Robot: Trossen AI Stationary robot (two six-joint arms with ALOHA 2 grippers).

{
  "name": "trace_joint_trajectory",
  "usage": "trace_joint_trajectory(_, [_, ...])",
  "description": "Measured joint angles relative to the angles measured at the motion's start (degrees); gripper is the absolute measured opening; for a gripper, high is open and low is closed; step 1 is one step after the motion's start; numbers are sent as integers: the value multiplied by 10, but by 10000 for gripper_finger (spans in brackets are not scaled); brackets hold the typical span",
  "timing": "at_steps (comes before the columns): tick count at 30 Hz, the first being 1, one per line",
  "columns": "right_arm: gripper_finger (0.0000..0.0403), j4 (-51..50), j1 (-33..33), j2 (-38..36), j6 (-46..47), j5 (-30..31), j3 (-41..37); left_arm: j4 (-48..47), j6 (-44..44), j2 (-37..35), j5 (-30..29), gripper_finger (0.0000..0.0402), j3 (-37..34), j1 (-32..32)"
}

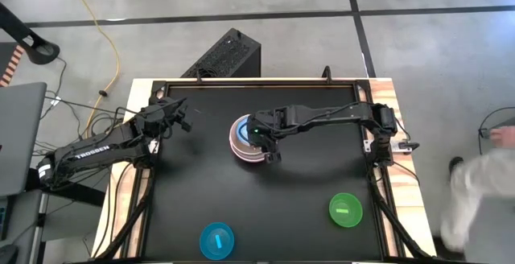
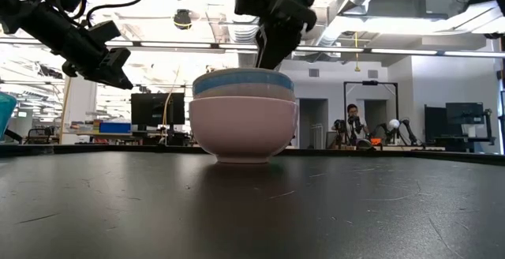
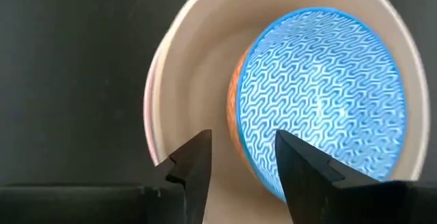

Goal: Nest bowls inside each other
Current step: Stack the green transparent bowl on top of the light blue bowl

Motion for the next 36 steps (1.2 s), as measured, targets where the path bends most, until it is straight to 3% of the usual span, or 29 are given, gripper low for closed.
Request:
trace_joint_trajectory(8, [178, -109, 14, -1, 62, -4, 58, 0, 0, 0, 0, 94, 0, 0])
trace_joint_trajectory(16, [177, -240, 64, -2, 227, -92, 47, 0, 0, 0, 3, 94, 0, 0])
trace_joint_trajectory(24, [177, -244, 176, -13, 350, -91, -19, 0, 1, 0, 19, 94, 0, 0])
trace_joint_trajectory(29, [177, -244, 234, -19, 473, -82, -81, 2, 1, 0, 42, 94, 0, 0])
trace_joint_trajectory(36, [177, -212, 299, -136, 715, -75, -251, -2, 0, 0, 122, 94, 0, 0])
